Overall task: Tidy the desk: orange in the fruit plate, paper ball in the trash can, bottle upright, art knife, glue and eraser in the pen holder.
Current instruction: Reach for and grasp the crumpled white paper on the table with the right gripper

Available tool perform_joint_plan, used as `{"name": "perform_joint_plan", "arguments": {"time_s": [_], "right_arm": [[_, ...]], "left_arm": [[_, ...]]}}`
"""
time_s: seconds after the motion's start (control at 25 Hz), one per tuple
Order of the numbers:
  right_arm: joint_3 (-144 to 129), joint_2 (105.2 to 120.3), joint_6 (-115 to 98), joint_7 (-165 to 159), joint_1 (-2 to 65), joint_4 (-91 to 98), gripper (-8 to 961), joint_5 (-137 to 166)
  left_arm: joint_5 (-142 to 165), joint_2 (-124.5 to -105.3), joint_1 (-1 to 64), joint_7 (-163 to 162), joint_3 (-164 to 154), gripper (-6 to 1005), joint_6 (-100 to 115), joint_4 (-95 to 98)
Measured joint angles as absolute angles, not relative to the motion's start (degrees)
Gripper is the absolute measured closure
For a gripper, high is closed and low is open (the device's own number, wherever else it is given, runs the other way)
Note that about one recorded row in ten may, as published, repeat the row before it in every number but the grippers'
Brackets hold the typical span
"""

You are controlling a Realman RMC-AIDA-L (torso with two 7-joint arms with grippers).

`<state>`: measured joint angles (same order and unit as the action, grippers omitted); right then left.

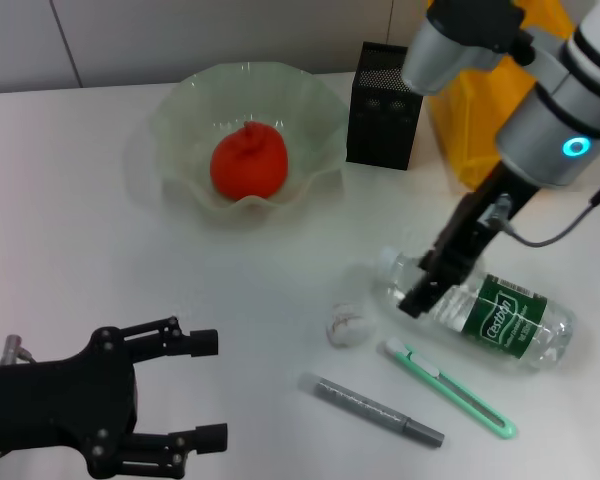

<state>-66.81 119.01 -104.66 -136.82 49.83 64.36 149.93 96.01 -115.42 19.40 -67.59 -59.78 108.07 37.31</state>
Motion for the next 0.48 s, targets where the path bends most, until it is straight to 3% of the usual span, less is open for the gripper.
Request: {"name": "perform_joint_plan", "arguments": {"time_s": [0.48], "right_arm": [[-70.50,119.17,-93.27,-132.42,53.67,49.35,283,145.27]], "left_arm": [[98.34,-115.99,19.25,-66.74,-59.91,136,107.12,37.38]]}}
